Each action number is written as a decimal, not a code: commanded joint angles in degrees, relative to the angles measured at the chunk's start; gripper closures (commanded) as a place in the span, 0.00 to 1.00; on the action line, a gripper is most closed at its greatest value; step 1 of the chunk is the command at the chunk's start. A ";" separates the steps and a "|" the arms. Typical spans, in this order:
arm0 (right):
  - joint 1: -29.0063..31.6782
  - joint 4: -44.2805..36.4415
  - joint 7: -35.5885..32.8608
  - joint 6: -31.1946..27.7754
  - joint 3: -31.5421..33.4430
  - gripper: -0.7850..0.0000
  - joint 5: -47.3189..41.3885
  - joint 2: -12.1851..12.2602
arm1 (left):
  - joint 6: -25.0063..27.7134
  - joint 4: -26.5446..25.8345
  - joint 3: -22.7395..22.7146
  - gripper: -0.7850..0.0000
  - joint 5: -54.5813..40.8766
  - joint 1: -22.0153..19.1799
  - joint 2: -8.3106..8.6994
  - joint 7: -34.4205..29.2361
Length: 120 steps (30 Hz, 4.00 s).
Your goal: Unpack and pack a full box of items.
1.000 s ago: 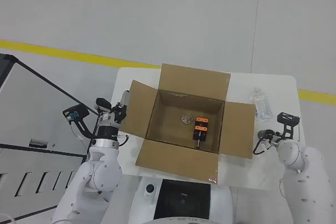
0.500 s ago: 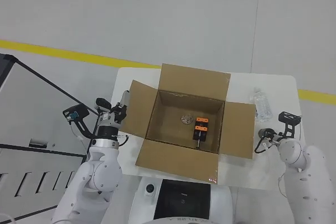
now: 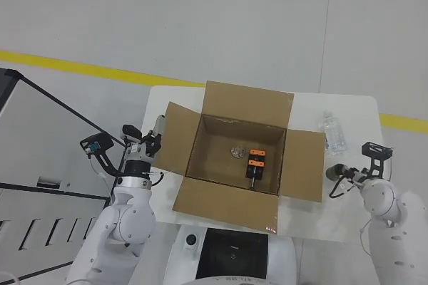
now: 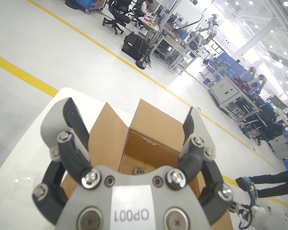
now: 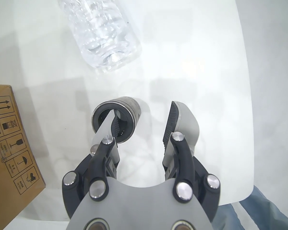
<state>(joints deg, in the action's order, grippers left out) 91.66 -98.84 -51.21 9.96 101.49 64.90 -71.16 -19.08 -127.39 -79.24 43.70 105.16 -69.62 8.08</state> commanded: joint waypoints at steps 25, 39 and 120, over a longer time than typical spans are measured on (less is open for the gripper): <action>-12.11 -18.01 -8.11 -17.10 -23.85 0.00 -6.16 0.81 | 0.01 0.00 0.00 0.00 0.00 0.01 0.00 0.00; -14.30 -9.54 -7.10 -21.28 -25.75 0.54 -11.20 0.77 | 0.01 0.00 0.00 0.00 0.00 0.01 0.00 0.00; -40.71 32.21 -1.53 -8.70 -58.40 0.75 -17.09 -12.00 | 0.01 0.00 0.00 0.00 0.00 0.01 0.00 0.00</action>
<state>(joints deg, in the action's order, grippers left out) 51.82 -68.34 -53.18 0.13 43.74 48.21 -82.68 -19.08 -127.39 -79.24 43.70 105.16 -69.62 8.08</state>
